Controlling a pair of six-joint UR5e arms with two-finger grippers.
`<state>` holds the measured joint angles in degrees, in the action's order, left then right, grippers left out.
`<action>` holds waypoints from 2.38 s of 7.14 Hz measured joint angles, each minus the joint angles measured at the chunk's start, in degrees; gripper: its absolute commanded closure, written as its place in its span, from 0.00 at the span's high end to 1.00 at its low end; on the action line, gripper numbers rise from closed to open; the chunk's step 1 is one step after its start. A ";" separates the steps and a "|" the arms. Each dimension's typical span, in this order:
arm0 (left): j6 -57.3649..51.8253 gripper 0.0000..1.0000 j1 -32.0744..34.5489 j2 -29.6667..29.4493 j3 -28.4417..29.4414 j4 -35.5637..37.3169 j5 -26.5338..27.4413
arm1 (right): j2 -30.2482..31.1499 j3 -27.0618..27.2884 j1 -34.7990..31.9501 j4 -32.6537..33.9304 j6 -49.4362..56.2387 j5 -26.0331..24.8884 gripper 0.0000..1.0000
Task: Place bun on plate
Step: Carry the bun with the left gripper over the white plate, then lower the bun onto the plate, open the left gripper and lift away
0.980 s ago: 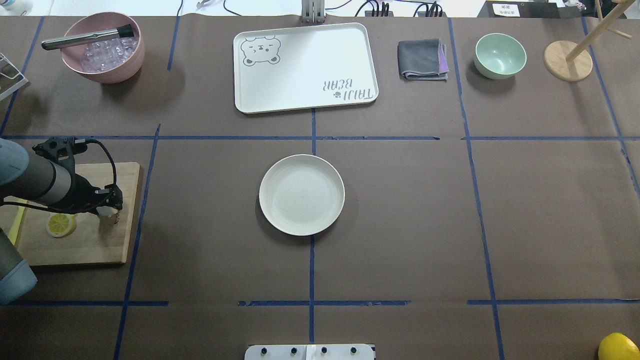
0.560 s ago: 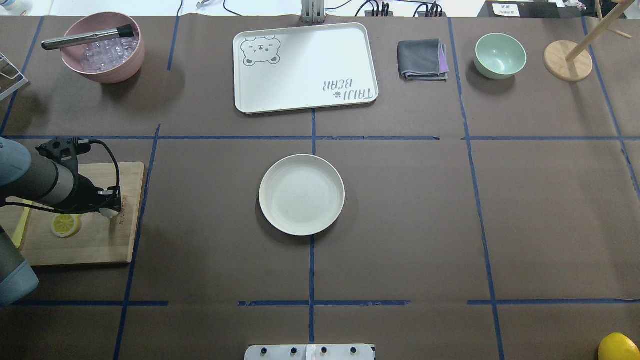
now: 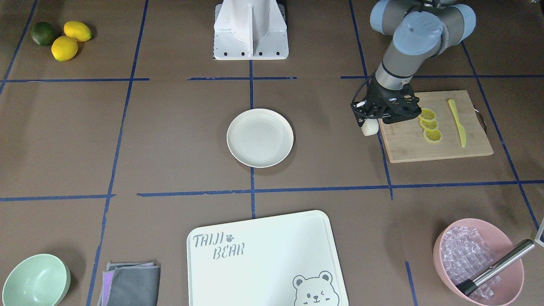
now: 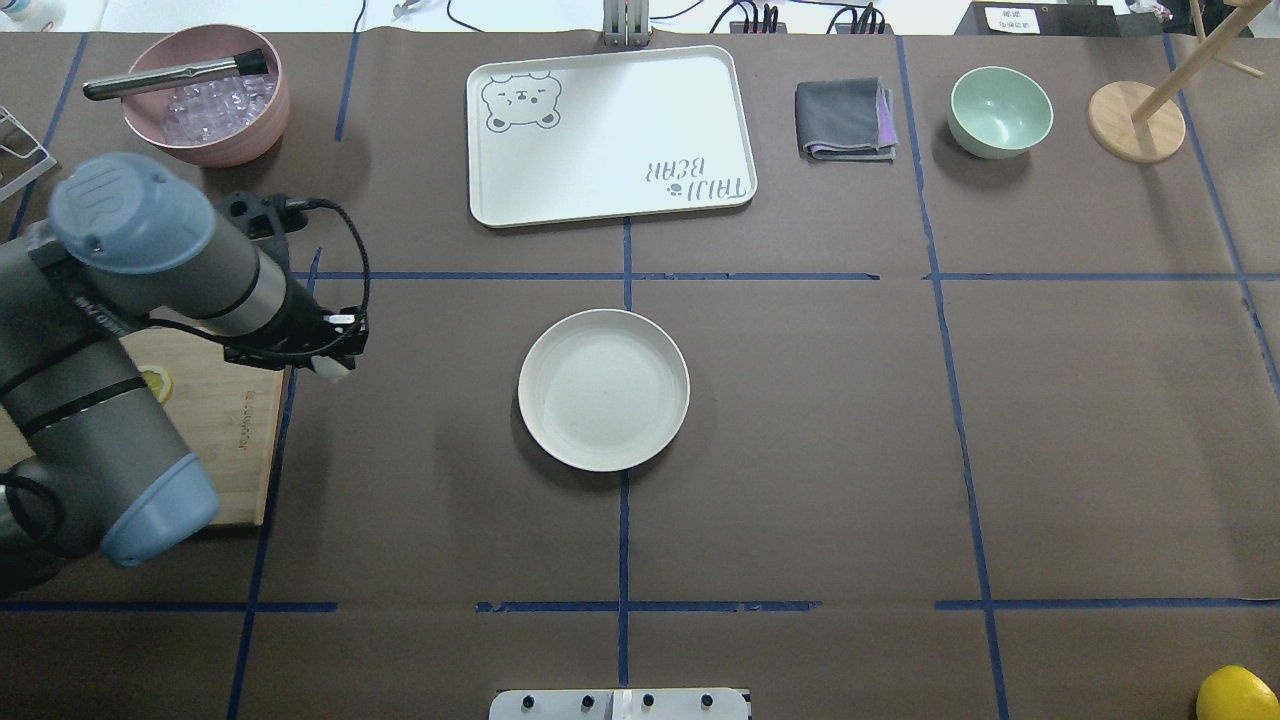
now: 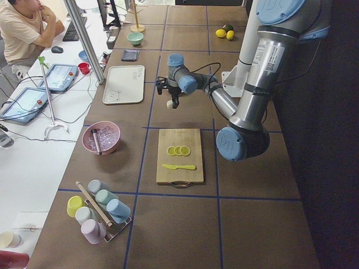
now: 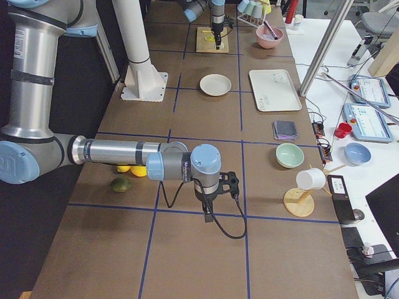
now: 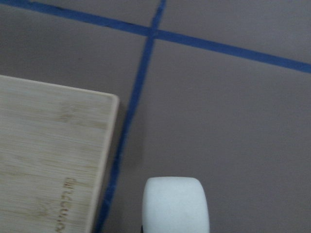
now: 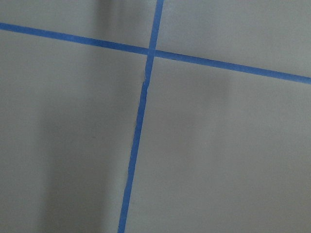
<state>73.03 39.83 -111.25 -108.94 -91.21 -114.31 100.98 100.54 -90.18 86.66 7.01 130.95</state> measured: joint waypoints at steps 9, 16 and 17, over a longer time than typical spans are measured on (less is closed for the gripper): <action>2.95 1.00 -12.79 -26.87 23.65 1.07 9.79 | 0.15 -0.07 0.00 0.00 -0.35 -0.08 1.00; -14.41 1.00 -4.00 -17.89 11.27 7.36 -1.03 | 0.09 -0.14 0.00 0.00 -0.51 -0.08 1.00; -22.33 1.00 -0.34 -14.29 6.15 12.16 -2.07 | 0.11 -0.27 0.00 0.00 -0.53 -0.08 1.00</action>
<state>50.70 39.49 -125.53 -102.79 -79.05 -116.38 101.09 100.27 -90.18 86.66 6.48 130.87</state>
